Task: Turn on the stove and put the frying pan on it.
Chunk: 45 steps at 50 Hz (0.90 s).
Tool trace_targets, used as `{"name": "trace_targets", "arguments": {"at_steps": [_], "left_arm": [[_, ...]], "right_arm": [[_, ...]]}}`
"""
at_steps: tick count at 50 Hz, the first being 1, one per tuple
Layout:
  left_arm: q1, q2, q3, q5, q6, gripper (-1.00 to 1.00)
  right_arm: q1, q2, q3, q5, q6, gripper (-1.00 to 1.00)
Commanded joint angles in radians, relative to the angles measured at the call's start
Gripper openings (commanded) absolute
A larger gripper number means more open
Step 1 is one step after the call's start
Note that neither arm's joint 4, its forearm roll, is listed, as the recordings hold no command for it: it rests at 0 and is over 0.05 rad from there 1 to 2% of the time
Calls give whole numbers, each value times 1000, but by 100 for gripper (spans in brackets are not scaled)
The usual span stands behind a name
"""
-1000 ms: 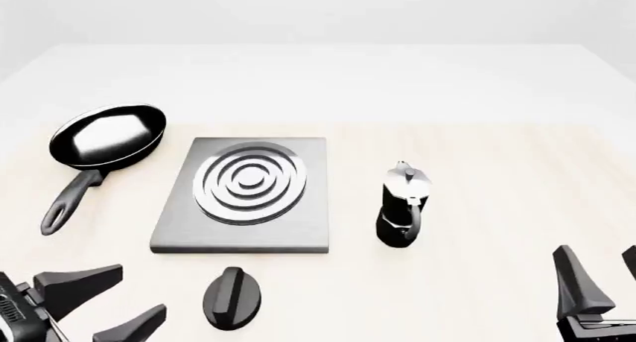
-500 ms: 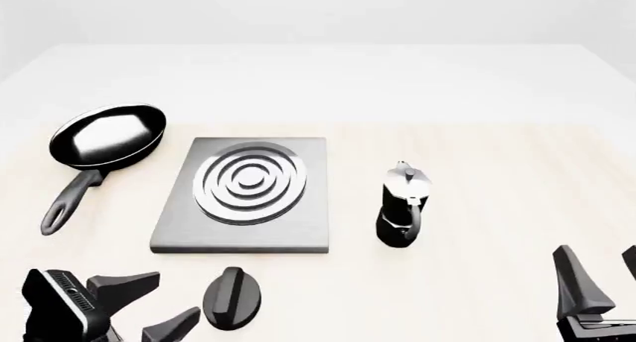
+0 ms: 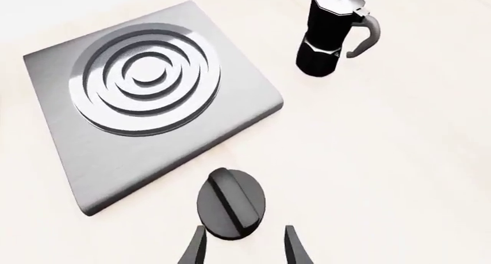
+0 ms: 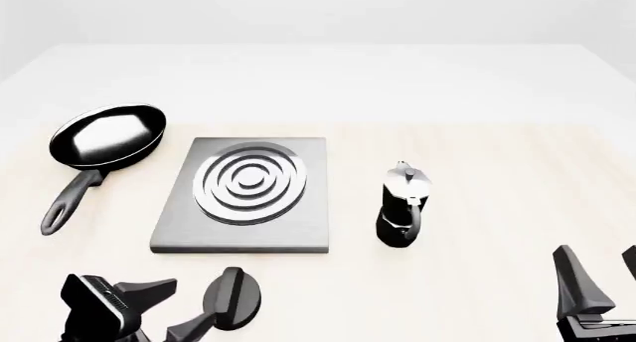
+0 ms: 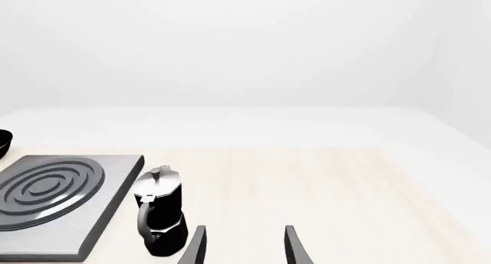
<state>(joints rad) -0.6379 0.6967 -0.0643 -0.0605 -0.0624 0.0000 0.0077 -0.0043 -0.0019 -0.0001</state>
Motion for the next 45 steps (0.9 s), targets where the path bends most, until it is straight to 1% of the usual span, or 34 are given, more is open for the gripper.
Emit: {"name": "trace_targets", "arguments": {"at_steps": [1, 4, 8, 9, 10, 21, 22, 23, 25, 26, 28, 32, 41, 45], "left_arm": [[5, 102, 33, -126, -10, 100], [1, 129, 39, -155, -14, 100], [-11, 202, 54, -234, -23, 100], [-11, 205, 54, -237, -23, 100], [-13, 234, 58, -270, -28, 100], [-18, 401, 63, -420, -42, 100], [-19, 427, 64, -444, -44, 100], [-13, 486, 64, -497, -43, 100], [-9, 513, 64, -521, -38, 100], [-8, 561, 64, -564, -44, 100], [-9, 578, 64, -580, -46, 100], [-13, 658, 64, -649, -55, 100], [-39, 722, 64, -707, -79, 100], [-68, 736, 64, -725, -98, 100]], "right_arm": [[0, 0, 0, 0, 0, 100], [0, 0, 0, 0, 0, 100], [0, 0, 0, 0, 0, 100], [0, 0, 0, 0, 0, 100], [0, 0, 0, 0, 0, 100], [0, 0, 0, 0, 0, 100], [0, 0, 0, 0, 0, 100], [0, 0, 0, 0, 0, 100], [0, 0, 0, 0, 0, 100], [0, 0, 0, 0, 0, 100], [0, 0, 0, 0, 0, 100], [0, 0, 0, 0, 0, 100], [0, 0, 0, 0, 0, 100], [0, 0, 0, 0, 0, 100]]}}
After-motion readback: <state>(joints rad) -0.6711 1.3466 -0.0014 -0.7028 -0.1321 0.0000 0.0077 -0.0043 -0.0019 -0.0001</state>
